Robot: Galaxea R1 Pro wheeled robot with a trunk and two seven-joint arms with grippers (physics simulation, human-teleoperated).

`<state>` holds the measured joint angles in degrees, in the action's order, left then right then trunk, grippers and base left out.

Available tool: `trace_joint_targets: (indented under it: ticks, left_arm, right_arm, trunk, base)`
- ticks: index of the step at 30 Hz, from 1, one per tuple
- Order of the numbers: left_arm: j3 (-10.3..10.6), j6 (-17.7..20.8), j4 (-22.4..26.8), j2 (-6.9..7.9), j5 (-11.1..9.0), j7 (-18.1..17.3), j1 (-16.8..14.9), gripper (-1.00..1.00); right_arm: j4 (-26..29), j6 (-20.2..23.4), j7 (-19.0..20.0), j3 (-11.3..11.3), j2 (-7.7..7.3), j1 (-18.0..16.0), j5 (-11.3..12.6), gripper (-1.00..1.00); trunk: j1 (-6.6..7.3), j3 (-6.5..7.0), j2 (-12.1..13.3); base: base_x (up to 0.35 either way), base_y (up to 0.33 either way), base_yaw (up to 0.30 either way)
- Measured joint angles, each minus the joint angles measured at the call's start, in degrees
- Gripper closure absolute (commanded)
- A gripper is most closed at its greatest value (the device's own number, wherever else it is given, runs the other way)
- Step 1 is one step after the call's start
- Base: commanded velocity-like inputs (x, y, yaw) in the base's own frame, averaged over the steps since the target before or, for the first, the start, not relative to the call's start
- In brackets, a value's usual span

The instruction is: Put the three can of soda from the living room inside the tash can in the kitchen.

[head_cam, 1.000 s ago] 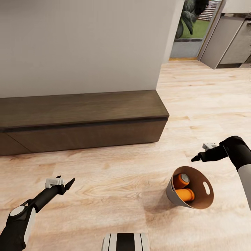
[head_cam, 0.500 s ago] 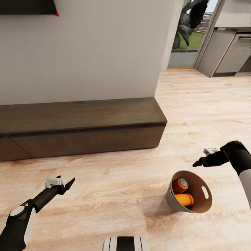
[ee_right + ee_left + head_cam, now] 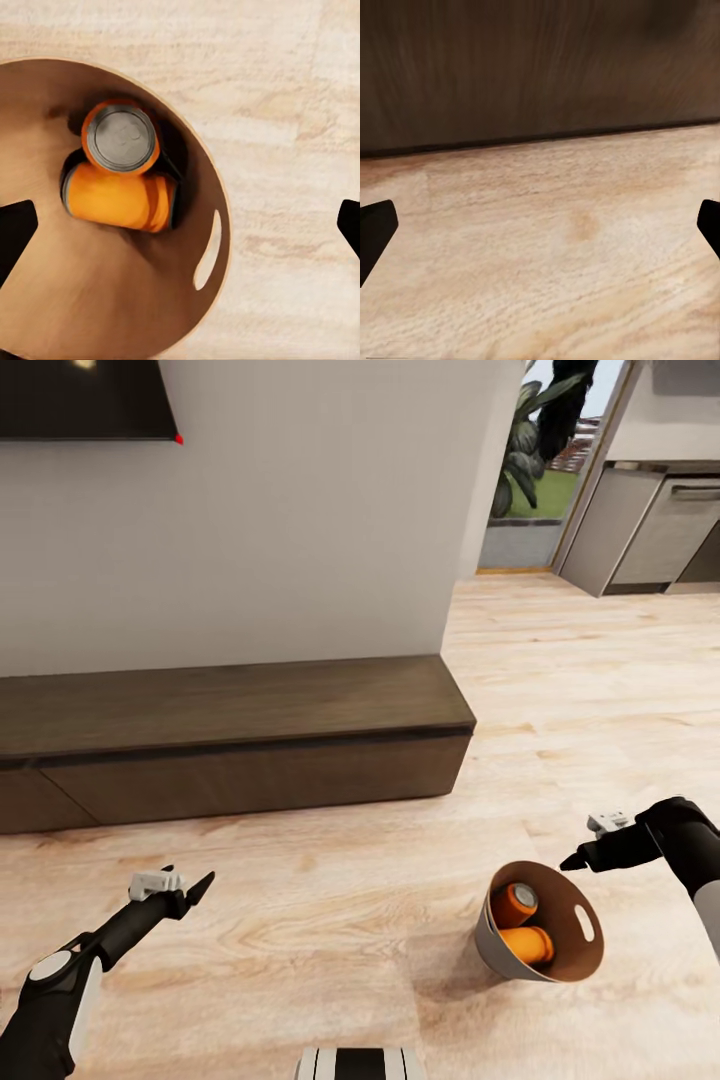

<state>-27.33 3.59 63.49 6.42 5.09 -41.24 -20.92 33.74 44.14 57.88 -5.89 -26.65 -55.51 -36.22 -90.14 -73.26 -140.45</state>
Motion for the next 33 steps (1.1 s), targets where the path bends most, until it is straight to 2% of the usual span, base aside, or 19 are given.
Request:
trace_joint_targets:
  ticks: [1, 4, 8, 12, 14, 16, 18, 23, 26, 29, 33]
  left_arm:
    - [0.0, -0.1, -0.6, 0.00, 0.0, 0.9, 0.0, -1.00]
    - [0.0, -0.1, -1.1, 0.00, -0.1, 1.7, 0.0, -1.00]
    - [0.0, -0.1, -1.4, 0.00, -0.2, 2.2, 0.0, -1.00]
    - [0.0, -0.2, -1.5, 0.00, -0.1, 2.3, 0.0, -1.00]
    - [0.0, -0.2, -1.6, 0.00, -0.1, 2.9, 0.0, -1.00]
    - [0.0, -0.2, -1.6, 0.00, 0.0, 3.3, 0.0, -1.00]
    - [0.0, -0.2, -1.6, 0.00, 0.0, 3.6, 0.0, -1.00]
    - [0.0, -0.2, -1.7, 0.00, 0.0, 4.1, 0.0, -1.00]
    - [0.0, -0.2, -1.7, 0.00, 0.0, 4.2, 0.0, -1.00]
    - [0.0, -0.2, -2.0, 0.00, 0.0, 4.2, 0.0, -1.00]
    - [0.0, -0.5, -3.3, 0.00, -0.2, 4.3, 0.0, -1.00]
  right_arm:
    - [0.0, -0.6, -0.2, -1.6, 0.09, 1.5, 0.0, -1.00]
    - [0.0, -2.7, -1.6, -4.4, 0.23, 2.9, 0.0, -1.00]
    - [-0.1, -8.4, -6.2, -8.5, 0.45, 5.3, 0.0, -1.00]
    - [-0.1, -11.0, -9.2, -9.9, 0.63, 7.5, 0.0, -1.00]
    - [-0.1, -12.7, -11.3, -10.6, 0.80, 9.7, 0.1, -1.00]
    - [-0.1, -14.2, -11.9, -10.8, 0.92, 10.5, 0.2, -1.00]
    - [-0.1, -17.4, -12.4, -11.4, 1.14, 11.6, 0.2, -1.00]
    - [-0.1, -22.0, -12.8, -15.4, 1.52, 14.1, 0.1, -1.00]
    - [-0.1, -24.1, -13.6, -16.5, 1.65, 15.8, 0.0, -1.00]
    - [-0.1, -26.7, -16.3, -17.0, 1.98, 17.8, 0.0, -1.00]
    - [-0.1, -29.6, -22.4, -17.5, 3.21, 20.8, 0.0, -1.00]
  trunk:
    - [0.22, 0.18, 0.4]
    - [0.88, 0.72, 1.6]
    - [1.76, 1.44, 3.2]
    - [2.64, 2.15, 4.8]
    - [3.07, 2.51, 5.6]
    - [3.51, 2.87, 6.4]
    - [3.95, 3.23, 7.2]
    - [5.05, 4.13, 9.2]
    - [5.71, 4.67, 10.4]
    - [6.37, 5.21, 11.6]
    - [7.25, 5.92, 13.2]
  base:
    - [0.000, 0.000, 0.000]
    - [0.000, 0.000, 0.000]
    - [0.000, 0.000, 0.000]
    - [0.000, 0.000, 0.000]
    - [0.000, 0.000, 0.000]
    - [0.000, 0.000, 0.000]
    - [0.000, 0.000, 0.000]
    - [0.000, 0.000, 0.000]
    - [0.000, 0.000, 0.000]
    - [0.000, 0.000, 0.000]
    - [0.000, 0.000, 0.000]
